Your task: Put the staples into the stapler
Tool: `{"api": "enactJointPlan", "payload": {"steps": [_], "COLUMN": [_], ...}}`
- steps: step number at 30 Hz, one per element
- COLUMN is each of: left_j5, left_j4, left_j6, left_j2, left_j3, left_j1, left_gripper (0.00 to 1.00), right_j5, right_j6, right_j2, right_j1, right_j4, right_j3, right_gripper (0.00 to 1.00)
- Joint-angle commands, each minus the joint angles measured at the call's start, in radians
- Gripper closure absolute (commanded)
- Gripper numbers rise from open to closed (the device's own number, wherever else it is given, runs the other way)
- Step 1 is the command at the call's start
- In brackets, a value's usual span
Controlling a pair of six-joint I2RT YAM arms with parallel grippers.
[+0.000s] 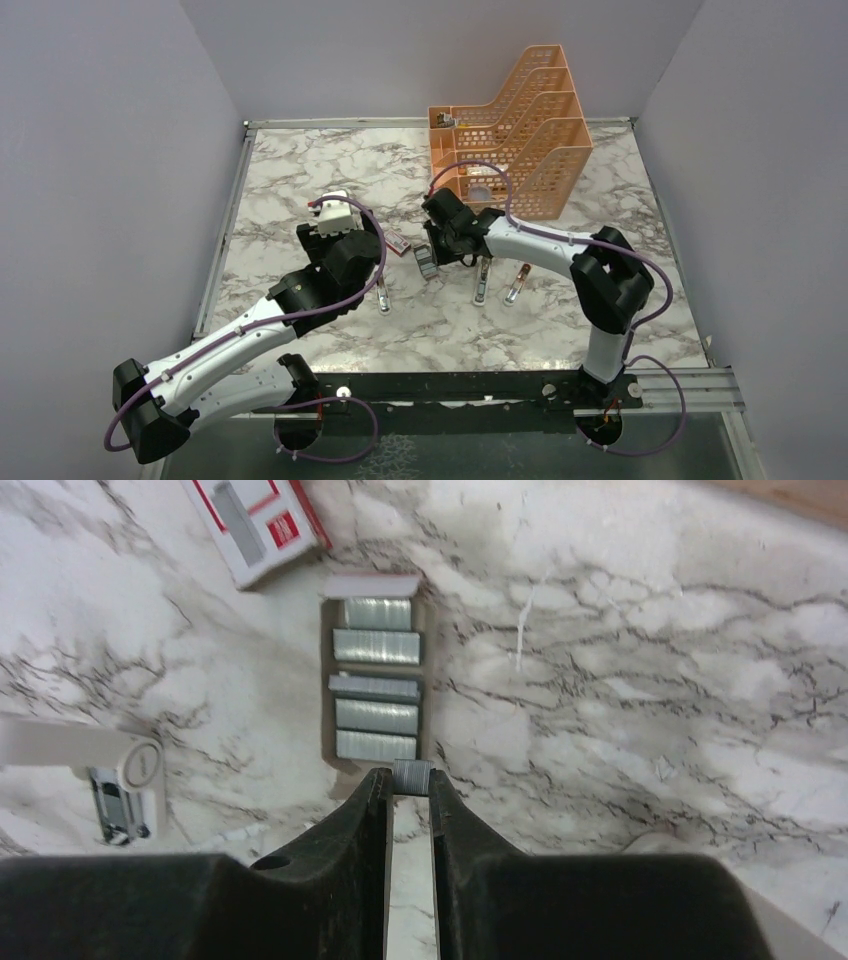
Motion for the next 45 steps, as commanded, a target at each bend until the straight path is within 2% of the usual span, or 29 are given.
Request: {"api": "enactJointPlan", "payload": {"steps": [1,10,20,25,29,35,45], "left_j5": [-0.012,-0.012,-0.015,-0.016,-0.017,-0.017,-0.017], "left_j4": [0.018,0.018,0.018,0.018,0.018,0.018,0.018], "left_j6": [-0.005,-0.005,0.0,0.0,0.0,0.0,0.0], "left_j2": [-0.011,-0.007,-0.006,-0.005,-0.003,-0.004,0.002], "left_j3": [-0.008,-0.007,-0.004,-0.003,-0.003,-0.004,-0.003], "left_j1": [0.003,0.003,0.003,0.002,0.003,0.003,0.003], "left_gripper": [0.14,0.14,0.14,0.15,0.14,0.14,0.15], "right_j5": [-0.039,-0.066,-0.006,0.031,0.066,0.16,0.18], "right_j6": [0.013,0.026,0.027,0.048,0.088,0.168,0.216], "right_j2": [-0.058,-0.141,-0.111,-0.138,-0.142,-0.09,-0.049], "right_j1": [0.009,0.058,0.126,0.128,0.127,0.127,0.127], "right_j4": [0.003,0.051,0.065,0.047,0.034,-0.018,-0.033], "right_j3": [-0.095,-0.254,-0.301,-0.285,-0.252,-0.197,-0.172], "right_gripper": [0.79,0.79,0.77,0.65,0.59,0.58,0.59]}}
